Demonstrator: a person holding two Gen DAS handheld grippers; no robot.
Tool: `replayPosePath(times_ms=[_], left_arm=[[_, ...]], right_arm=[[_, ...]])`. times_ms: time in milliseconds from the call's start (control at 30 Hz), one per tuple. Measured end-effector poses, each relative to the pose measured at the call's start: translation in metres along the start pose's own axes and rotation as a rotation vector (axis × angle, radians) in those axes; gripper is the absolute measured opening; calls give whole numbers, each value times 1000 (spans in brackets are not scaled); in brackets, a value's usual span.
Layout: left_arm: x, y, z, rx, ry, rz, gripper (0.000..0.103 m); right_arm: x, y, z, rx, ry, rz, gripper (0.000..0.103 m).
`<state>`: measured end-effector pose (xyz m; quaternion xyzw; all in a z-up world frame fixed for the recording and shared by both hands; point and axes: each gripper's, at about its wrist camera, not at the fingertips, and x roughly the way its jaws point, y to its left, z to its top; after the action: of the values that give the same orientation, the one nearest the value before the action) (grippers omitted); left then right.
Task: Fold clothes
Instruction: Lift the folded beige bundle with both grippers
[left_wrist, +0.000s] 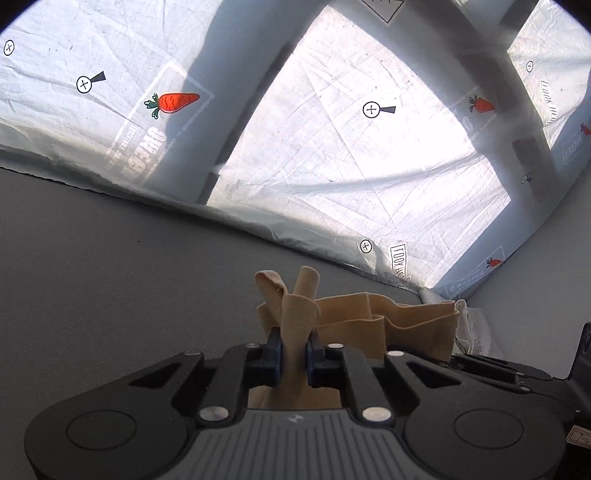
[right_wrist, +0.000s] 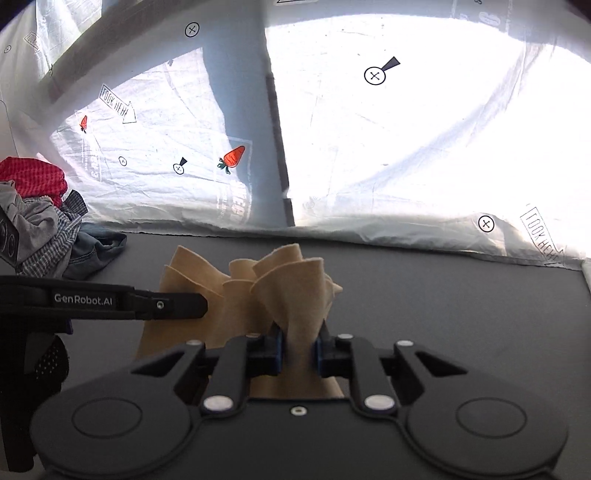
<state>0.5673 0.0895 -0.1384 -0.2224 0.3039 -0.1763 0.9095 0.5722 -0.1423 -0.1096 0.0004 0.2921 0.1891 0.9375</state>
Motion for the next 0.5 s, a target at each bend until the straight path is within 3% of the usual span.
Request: replayPosePath(times_ms=[267,500], left_arm=[[-80,-63,8,54,-155,-127,12],[-107,-111,2,114,-149,-298,12]], right_arm=[[-114,22,11,33,-223,-108,14],[-189,36,11,37,-283,-294,15]])
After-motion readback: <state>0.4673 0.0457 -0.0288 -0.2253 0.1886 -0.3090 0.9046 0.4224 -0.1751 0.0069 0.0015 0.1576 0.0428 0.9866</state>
